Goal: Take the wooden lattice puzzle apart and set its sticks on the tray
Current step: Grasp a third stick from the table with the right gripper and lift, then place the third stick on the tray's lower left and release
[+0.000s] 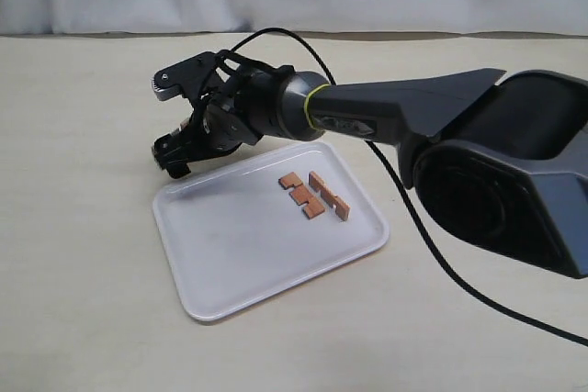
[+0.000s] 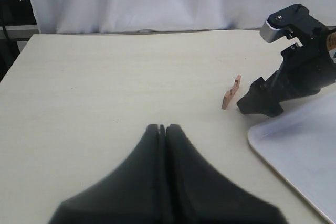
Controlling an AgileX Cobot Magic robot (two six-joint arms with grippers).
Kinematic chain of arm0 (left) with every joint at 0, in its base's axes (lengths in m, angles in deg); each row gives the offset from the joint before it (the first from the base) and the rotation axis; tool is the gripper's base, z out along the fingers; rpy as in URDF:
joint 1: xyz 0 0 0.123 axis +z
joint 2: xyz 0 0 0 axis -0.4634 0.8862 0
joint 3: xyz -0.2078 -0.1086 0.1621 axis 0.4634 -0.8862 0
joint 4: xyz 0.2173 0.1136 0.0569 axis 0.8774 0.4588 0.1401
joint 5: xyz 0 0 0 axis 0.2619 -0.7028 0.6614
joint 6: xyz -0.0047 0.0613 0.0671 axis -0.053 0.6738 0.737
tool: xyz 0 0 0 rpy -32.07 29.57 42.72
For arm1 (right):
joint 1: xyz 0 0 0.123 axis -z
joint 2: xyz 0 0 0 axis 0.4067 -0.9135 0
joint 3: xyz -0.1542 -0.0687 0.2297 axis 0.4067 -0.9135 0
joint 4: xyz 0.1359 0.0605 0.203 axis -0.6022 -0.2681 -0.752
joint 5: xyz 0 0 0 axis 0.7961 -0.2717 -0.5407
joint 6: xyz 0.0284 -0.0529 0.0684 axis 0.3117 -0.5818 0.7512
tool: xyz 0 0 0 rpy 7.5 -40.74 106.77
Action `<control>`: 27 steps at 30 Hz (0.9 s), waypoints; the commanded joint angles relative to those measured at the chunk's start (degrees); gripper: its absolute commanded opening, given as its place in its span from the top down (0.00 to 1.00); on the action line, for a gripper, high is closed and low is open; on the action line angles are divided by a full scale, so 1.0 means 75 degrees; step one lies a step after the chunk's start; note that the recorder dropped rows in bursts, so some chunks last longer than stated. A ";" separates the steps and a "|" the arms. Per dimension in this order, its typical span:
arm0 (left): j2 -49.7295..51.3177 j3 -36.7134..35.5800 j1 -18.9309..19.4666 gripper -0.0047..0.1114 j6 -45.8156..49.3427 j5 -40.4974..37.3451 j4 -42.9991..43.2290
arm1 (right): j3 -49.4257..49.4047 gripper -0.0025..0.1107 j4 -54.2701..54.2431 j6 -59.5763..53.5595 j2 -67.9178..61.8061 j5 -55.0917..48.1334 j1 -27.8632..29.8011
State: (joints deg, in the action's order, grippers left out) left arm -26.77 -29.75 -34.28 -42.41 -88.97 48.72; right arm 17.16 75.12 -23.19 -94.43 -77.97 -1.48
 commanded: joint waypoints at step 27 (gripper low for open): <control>-0.0014 -0.0024 0.0002 0.96 -0.0017 0.0062 0.0010 | 0.0034 0.94 -0.0098 -0.0777 0.1592 -0.3036 -0.0082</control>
State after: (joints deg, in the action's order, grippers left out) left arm -26.77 -29.75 -34.28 -42.41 -88.97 48.72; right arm 17.16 75.86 -22.94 -84.83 -93.21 -1.62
